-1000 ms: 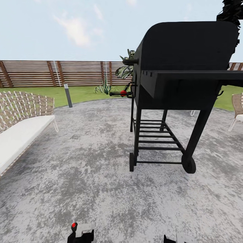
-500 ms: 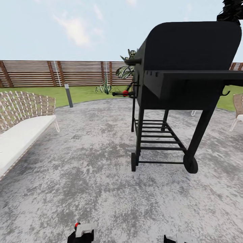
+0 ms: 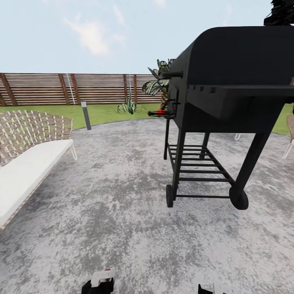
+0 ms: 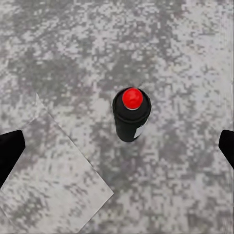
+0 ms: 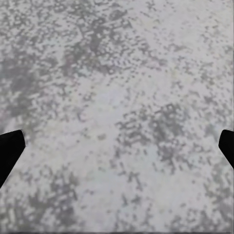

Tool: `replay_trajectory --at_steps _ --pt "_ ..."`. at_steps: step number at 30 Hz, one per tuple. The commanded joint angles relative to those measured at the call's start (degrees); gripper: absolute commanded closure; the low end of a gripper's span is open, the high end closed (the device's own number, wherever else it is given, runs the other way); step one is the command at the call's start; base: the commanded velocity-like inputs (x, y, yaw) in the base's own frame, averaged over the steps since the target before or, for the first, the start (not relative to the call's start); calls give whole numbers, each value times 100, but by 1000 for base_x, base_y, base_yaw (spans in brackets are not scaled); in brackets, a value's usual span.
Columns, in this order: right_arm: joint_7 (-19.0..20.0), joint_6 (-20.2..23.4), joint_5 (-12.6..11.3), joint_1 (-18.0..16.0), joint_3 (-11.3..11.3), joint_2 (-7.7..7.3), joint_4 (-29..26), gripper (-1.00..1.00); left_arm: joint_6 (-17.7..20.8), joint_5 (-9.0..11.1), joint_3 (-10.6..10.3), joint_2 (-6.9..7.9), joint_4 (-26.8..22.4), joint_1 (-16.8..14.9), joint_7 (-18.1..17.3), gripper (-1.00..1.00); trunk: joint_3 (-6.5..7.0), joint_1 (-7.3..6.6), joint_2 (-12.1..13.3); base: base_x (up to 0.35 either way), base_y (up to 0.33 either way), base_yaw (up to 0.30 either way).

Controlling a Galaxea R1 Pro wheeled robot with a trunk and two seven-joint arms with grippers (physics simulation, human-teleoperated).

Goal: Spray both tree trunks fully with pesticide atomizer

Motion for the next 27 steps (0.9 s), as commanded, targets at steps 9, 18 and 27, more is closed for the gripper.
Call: replay_trajectory --at_steps 9,18,27 --pt "-2 -20 -3 -3 -20 8 1 -100 -20 28 -32 -3 6 -3 44 -100 -5 -1 -2 -11 99 0" --pt "-2 -20 -5 -3 -20 11 1 -100 -21 15 -39 -7 6 -4 76 -100 -5 -1 -2 -1 -6 0" --pt "-2 -20 -6 -3 -20 11 1 -100 -20 6 -41 -10 6 -4 81 -100 -5 -1 -2 3 -100 0"
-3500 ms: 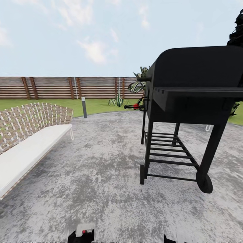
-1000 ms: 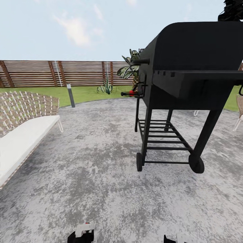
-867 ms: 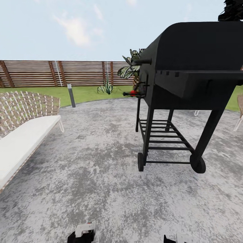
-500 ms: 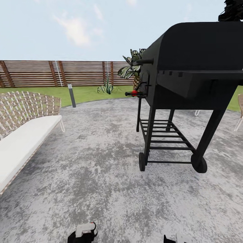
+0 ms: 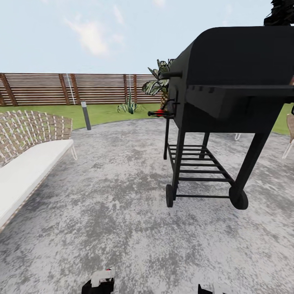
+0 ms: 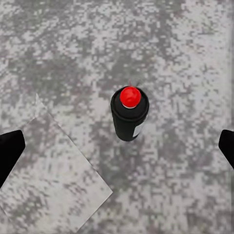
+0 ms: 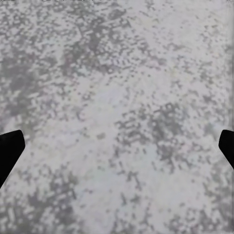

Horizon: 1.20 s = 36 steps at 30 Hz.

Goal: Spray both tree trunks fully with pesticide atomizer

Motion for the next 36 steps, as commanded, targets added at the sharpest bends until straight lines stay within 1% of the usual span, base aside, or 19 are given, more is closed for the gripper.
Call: replay_trajectory --at_steps 1,10,29,36 --pt "0 -21 -1 -3 -20 2 3 -100 -18 26 -33 4 3 -3 41 -100 -5 -1 -2 70 -115 0" --pt "0 -21 -1 -3 -20 -1 3 -100 -18 44 -31 7 3 -2 40 -100 -5 -1 -2 62 -96 0" --pt "0 -21 7 -3 -20 5 9 -100 -24 81 -8 8 -5 -3 19 -100 -5 -1 -2 4 -7 0" --pt "0 -21 14 -3 -20 6 12 -100 -31 82 -2 10 -5 -3 8 -100 -160 17 -11 0 0 0"
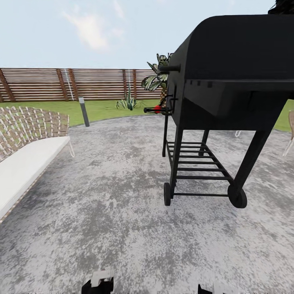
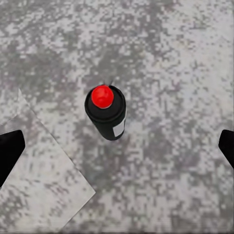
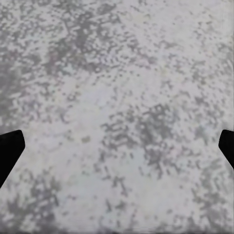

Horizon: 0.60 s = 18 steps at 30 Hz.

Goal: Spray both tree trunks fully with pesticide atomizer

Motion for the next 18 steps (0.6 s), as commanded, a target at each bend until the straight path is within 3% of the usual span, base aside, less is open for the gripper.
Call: replay_trajectory --at_steps 1,18 --pt "0 -21 1 -3 -20 5 3 -100 -21 31 -29 3 4 -3 37 -100 -28 1 -4 0 0 0" --pt "0 -21 3 -3 -20 5 3 -100 -96 31 -18 17 -9 -3 27 -100 -404 45 -26 0 0 0"
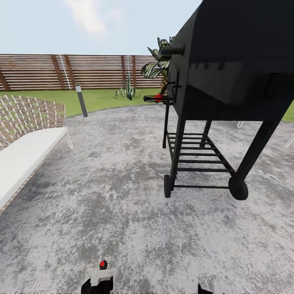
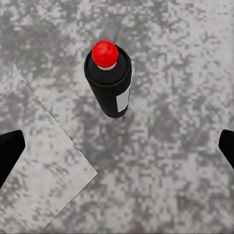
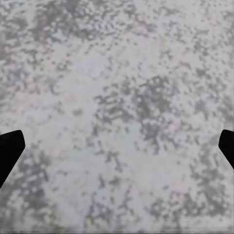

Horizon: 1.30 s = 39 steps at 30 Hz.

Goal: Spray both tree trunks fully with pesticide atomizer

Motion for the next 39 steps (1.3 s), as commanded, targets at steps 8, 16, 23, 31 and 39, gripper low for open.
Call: replay_trajectory --at_steps 8,16,23,31,39 --pt "-1 -21 3 -3 -20 23 10 -100 -151 31 -22 14 -43 3 28 -100 -182 19 -13 0 0 0" --pt "-1 -21 28 -3 -20 64 74 -100 -355 31 -28 18 -155 5 31 -100 -360 40 -23 0 0 0" --pt "-1 -21 35 -3 -20 66 111 -100 -495 31 -26 15 -310 6 37 -100 -515 58 -33 0 0 0" --pt "-1 -21 36 -3 -20 68 116 -100 -517 31 -28 20 -339 6 35 -100 -692 79 -43 0 0 0" --pt "-1 -69 23 -3 -35 71 117 -100 -522 24 -37 22 -348 6 63 -100 -869 99 -54 0 0 0"
